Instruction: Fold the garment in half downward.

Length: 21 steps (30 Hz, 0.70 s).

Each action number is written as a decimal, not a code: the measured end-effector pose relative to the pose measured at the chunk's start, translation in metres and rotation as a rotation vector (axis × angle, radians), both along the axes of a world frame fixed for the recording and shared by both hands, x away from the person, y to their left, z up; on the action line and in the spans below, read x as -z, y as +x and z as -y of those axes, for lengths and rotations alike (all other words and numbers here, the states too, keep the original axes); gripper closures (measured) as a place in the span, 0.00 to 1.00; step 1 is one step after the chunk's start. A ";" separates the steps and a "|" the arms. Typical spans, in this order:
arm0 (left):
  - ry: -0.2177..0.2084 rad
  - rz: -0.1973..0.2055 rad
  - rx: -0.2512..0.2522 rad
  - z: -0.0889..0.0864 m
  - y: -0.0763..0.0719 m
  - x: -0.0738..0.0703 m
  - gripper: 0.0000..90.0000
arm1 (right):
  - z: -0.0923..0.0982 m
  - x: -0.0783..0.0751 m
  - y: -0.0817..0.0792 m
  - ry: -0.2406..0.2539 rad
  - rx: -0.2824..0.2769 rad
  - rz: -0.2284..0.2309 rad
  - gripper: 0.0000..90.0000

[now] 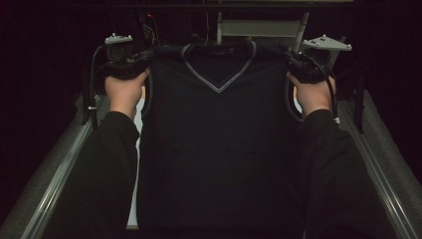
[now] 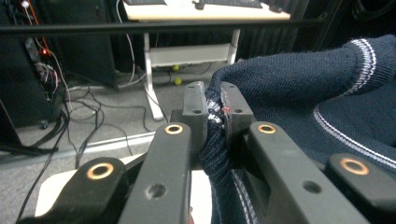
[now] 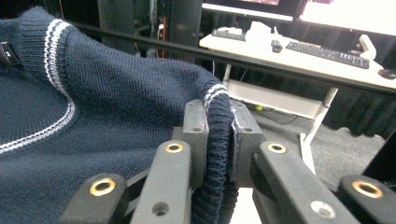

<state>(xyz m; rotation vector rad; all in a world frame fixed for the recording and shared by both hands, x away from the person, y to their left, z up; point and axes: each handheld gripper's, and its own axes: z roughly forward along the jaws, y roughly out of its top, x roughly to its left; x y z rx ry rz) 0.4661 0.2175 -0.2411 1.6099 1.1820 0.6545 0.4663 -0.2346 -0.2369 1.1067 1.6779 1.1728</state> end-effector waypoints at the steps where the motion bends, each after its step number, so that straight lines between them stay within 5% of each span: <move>1: 0.002 -0.007 0.000 0.000 0.000 0.001 0.89 | 0.000 0.000 0.000 -0.001 -0.004 -0.003 0.89; 9: -0.026 -0.031 0.024 -0.001 -0.010 0.032 0.88 | 0.000 0.026 -0.005 0.009 -0.024 -0.035 0.89; 12: 0.005 -0.034 0.031 0.001 -0.021 0.047 0.88 | 0.003 0.037 -0.012 0.022 -0.040 -0.042 0.89; 17: -0.043 -0.034 0.070 0.000 -0.041 0.075 0.88 | 0.006 0.064 -0.030 0.035 -0.078 -0.049 0.89; 21: -0.041 -0.029 0.094 -0.001 -0.059 0.101 0.88 | 0.011 0.082 -0.044 0.029 -0.099 -0.062 0.89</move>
